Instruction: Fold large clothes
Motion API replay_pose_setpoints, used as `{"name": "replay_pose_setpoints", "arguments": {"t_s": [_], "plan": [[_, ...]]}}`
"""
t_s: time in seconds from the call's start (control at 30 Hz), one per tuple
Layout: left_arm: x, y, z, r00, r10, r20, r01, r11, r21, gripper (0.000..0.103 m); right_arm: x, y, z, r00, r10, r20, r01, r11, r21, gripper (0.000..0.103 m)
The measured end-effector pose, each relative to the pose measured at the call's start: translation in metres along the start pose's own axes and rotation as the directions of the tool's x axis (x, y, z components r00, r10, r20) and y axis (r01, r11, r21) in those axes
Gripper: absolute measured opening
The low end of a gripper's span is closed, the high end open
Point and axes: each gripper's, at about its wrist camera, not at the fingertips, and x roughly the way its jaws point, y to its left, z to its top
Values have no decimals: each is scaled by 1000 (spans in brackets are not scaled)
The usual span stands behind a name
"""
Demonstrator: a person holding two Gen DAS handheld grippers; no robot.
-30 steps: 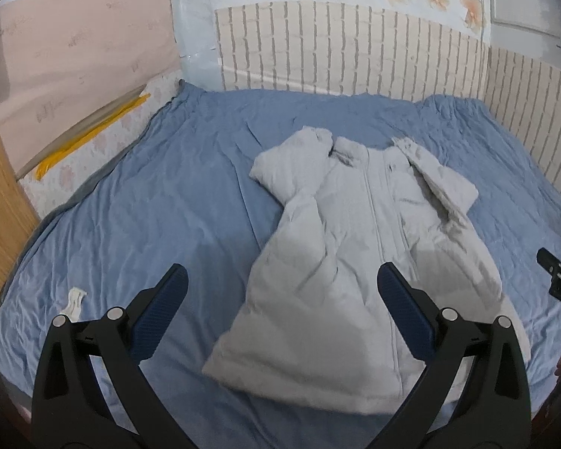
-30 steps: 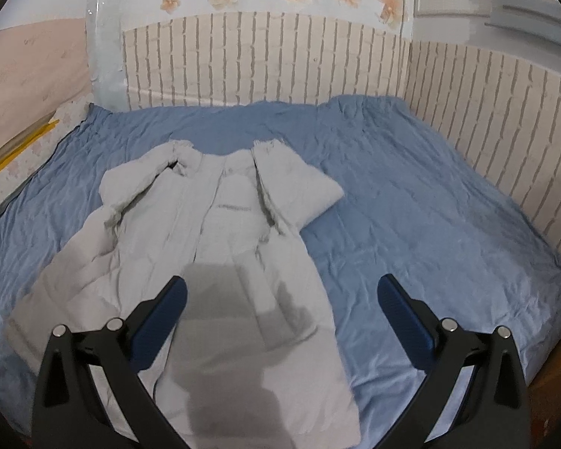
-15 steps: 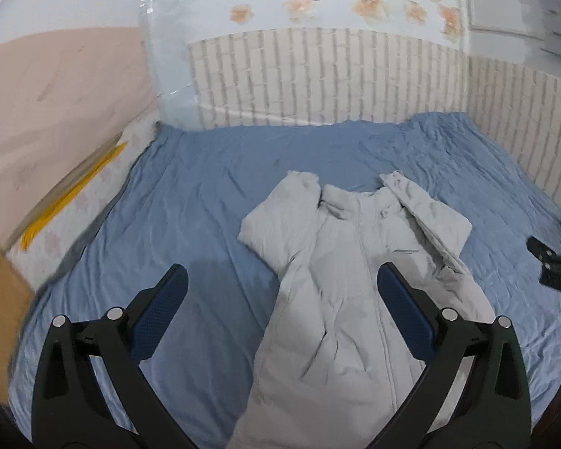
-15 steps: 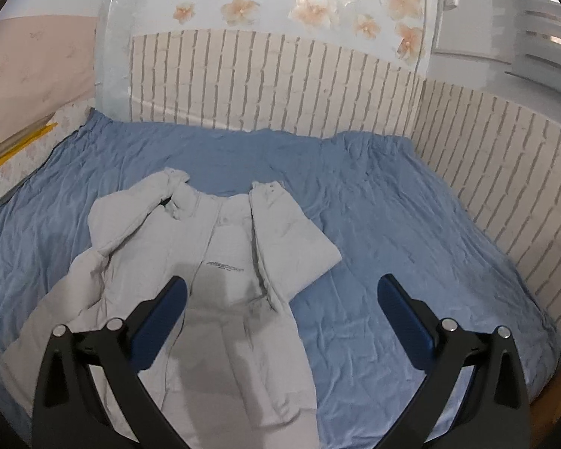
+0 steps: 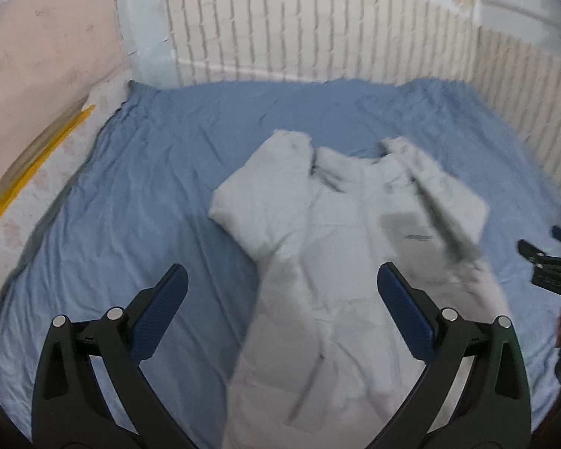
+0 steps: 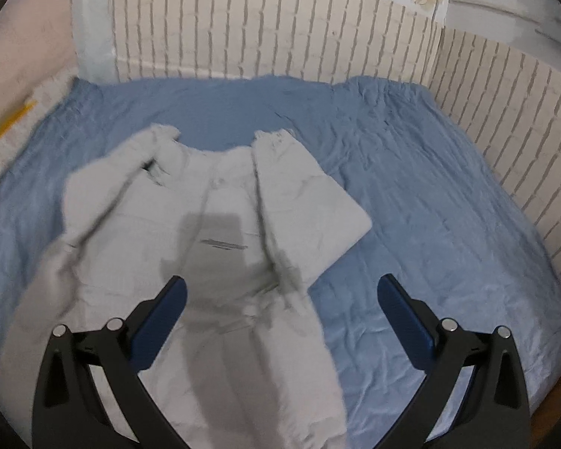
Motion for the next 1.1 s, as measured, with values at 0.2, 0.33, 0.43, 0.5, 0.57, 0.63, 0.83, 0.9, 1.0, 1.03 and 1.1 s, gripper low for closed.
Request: {"name": "replay_pose_setpoints", "arguments": {"t_s": [0.2,0.33,0.43,0.5,0.57,0.63,0.83,0.9,1.0,1.03,1.1], "plan": [[40,-13,23,996,-87,-36,89,994,59,100,39,11,23,999,-49,-4,48,996,-75,102],[104,-21,7,987,-24,-157,34,997,64,100,96,13,14,991,-42,-128,32,996,-82,102],[146,-21,-3,973,1,-233,14,998,65,100,139,20,5,975,-75,-209,46,989,-141,101],[171,-18,-4,964,13,-266,3,998,60,100,161,22,5,970,-104,-220,69,985,-160,101],[190,-14,-5,952,52,-302,-29,997,78,96,180,23,6,961,-122,-248,79,981,-175,101],[208,-13,-10,937,85,-340,-50,993,110,79,196,26,9,954,-135,-268,82,976,-200,100],[235,19,-32,899,138,-416,-110,990,91,40,226,18,7,927,-247,-281,163,943,-289,39],[236,37,-42,886,134,-443,-124,991,52,33,222,2,5,925,-252,-284,184,952,-245,29],[239,63,-63,877,43,-479,-76,996,-51,33,212,-27,-6,919,-278,-280,232,955,-185,28],[237,69,-70,877,23,-480,-66,995,-74,32,211,-38,-11,922,-250,-297,214,965,-150,28],[226,72,-80,883,26,-470,-71,994,-79,28,213,-50,-17,928,-188,-321,169,982,-86,28]]}}
